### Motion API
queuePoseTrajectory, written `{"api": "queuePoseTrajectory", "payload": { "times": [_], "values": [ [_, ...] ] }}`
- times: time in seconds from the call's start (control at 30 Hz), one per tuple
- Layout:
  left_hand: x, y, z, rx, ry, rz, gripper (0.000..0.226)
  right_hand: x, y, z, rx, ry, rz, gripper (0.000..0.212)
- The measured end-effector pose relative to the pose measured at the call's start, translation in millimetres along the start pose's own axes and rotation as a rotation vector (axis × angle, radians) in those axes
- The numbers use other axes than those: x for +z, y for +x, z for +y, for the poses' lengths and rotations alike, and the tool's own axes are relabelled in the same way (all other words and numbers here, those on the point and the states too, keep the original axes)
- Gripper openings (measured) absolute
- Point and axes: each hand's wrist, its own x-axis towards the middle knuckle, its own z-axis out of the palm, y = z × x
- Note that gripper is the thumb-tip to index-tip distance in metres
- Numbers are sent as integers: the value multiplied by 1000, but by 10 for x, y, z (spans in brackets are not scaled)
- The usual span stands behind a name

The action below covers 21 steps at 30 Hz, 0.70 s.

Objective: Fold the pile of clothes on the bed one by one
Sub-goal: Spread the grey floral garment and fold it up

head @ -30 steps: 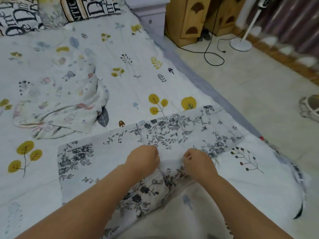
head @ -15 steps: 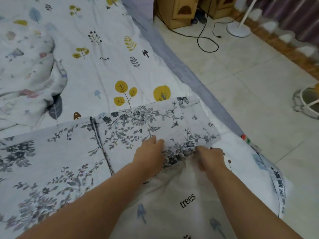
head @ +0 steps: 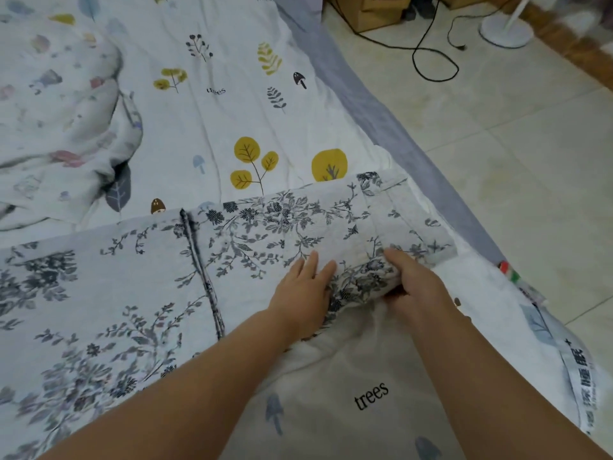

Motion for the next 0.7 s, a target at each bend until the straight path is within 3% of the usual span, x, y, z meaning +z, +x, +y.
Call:
{"api": "queuePoseTrajectory", "payload": {
  "times": [0.1, 0.33, 0.47, 0.57, 0.67, 0.7],
  "values": [
    [-196, -103, 9, 6, -205, -30, 53, 78, -256, 0, -247, -115, 19, 35],
    [-978, -606, -381, -87, -1105, 125, 50, 580, -1227, 250, -757, -515, -177, 10],
    [-1468, -1065, -687, -52, -1547, 248, 62, 944, -1633, 720, -1119, -849, -237, 27],
    [-1665, -1413, -929, -130, -1426, 418, 43, 1236, -1837, 1100, -1347, -1150, -228, 47],
    [-1711, -1726, -1305, -284, -1235, 467, 32, 1482, -2021, 1459, -1445, -1219, -366, 28],
    [-1704, -1802, -1412, -337, -1210, 463, 36, 1544, -2077, 1586, -1443, -1265, -431, 34]
  ]
}}
